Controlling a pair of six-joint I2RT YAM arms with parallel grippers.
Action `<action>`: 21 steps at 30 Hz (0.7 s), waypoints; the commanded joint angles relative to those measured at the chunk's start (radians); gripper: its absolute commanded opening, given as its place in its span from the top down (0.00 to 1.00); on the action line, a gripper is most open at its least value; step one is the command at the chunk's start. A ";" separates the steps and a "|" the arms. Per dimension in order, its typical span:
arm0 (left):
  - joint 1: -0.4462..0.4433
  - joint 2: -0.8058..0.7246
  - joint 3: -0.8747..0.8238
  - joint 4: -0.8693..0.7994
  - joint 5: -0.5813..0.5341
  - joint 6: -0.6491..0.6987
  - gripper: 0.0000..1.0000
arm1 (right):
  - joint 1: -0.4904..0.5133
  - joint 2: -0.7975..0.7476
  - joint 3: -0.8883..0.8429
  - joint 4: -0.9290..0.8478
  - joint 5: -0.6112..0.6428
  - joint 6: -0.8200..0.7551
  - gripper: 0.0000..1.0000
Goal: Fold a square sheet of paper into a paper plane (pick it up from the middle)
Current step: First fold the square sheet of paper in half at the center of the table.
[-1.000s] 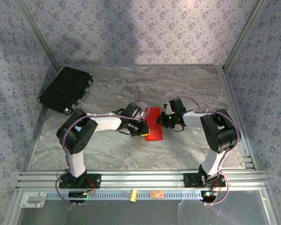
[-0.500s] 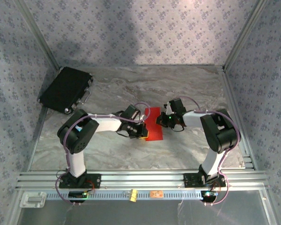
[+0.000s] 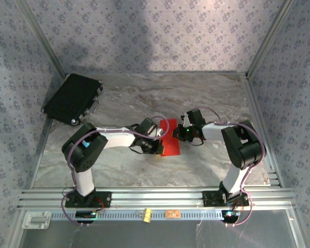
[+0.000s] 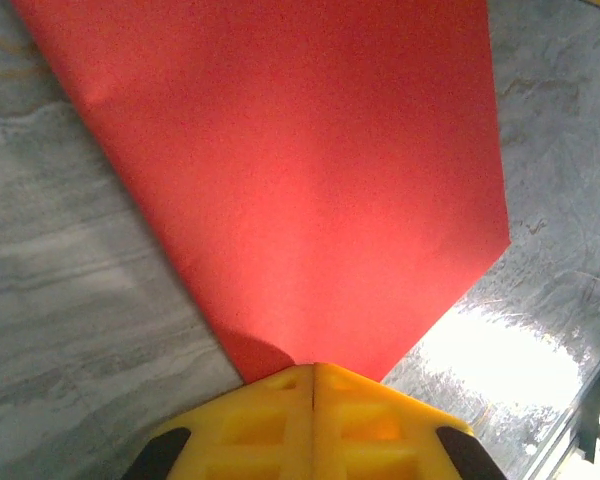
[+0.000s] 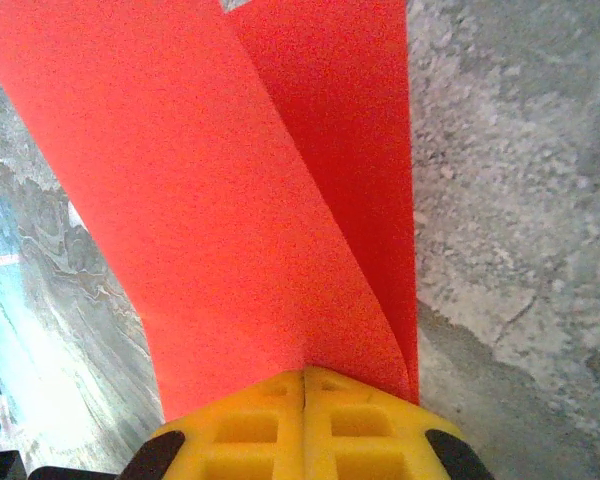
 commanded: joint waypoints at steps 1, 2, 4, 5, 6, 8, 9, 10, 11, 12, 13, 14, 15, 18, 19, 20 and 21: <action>-0.031 -0.009 -0.048 -0.190 -0.007 0.028 0.94 | -0.018 0.045 -0.054 -0.154 0.129 0.003 1.00; -0.033 -0.014 -0.054 -0.184 -0.009 0.029 0.94 | -0.019 0.045 -0.057 -0.151 0.128 0.004 1.00; -0.033 -0.023 -0.061 -0.180 -0.009 0.028 0.94 | -0.019 0.045 -0.061 -0.146 0.128 0.004 1.00; -0.033 -0.024 -0.061 -0.180 -0.007 0.028 0.94 | -0.018 0.047 -0.061 -0.147 0.127 0.004 1.00; -0.034 -0.026 -0.065 -0.176 -0.002 0.026 0.93 | -0.018 0.048 -0.061 -0.148 0.127 0.003 1.00; -0.034 -0.032 -0.074 -0.155 0.007 0.018 0.93 | -0.018 0.048 -0.063 -0.145 0.127 0.004 1.00; -0.034 -0.033 -0.077 -0.154 0.010 0.017 0.93 | -0.020 0.048 -0.062 -0.146 0.127 0.003 1.00; -0.035 -0.034 -0.078 -0.152 0.013 0.016 0.93 | -0.019 0.048 -0.061 -0.146 0.127 0.003 1.00; -0.033 -0.035 -0.081 -0.147 0.018 0.018 0.93 | -0.020 0.048 -0.061 -0.147 0.127 0.003 1.00; -0.033 -0.037 -0.082 -0.148 0.021 0.021 0.93 | -0.020 0.049 -0.061 -0.147 0.129 0.004 1.00; -0.034 -0.038 -0.082 -0.151 0.020 0.023 0.93 | -0.020 0.050 -0.060 -0.146 0.127 0.003 1.00; -0.035 -0.041 -0.083 -0.156 0.018 0.026 0.93 | -0.020 0.051 -0.060 -0.148 0.129 0.003 1.00; -0.036 -0.045 -0.083 -0.159 0.016 0.031 0.93 | -0.020 0.050 -0.062 -0.147 0.128 0.004 1.00; -0.038 -0.051 -0.075 -0.167 0.011 0.044 0.93 | -0.021 0.051 -0.062 -0.143 0.128 0.003 1.00; -0.039 -0.052 -0.070 -0.172 0.011 0.048 0.93 | -0.019 0.053 -0.062 -0.144 0.127 0.003 1.00; -0.042 -0.057 -0.067 -0.177 0.007 0.053 0.93 | -0.019 0.053 -0.060 -0.145 0.126 0.004 1.00; -0.045 -0.065 -0.063 -0.181 -0.004 0.055 0.93 | -0.019 0.051 -0.060 -0.146 0.127 0.003 1.00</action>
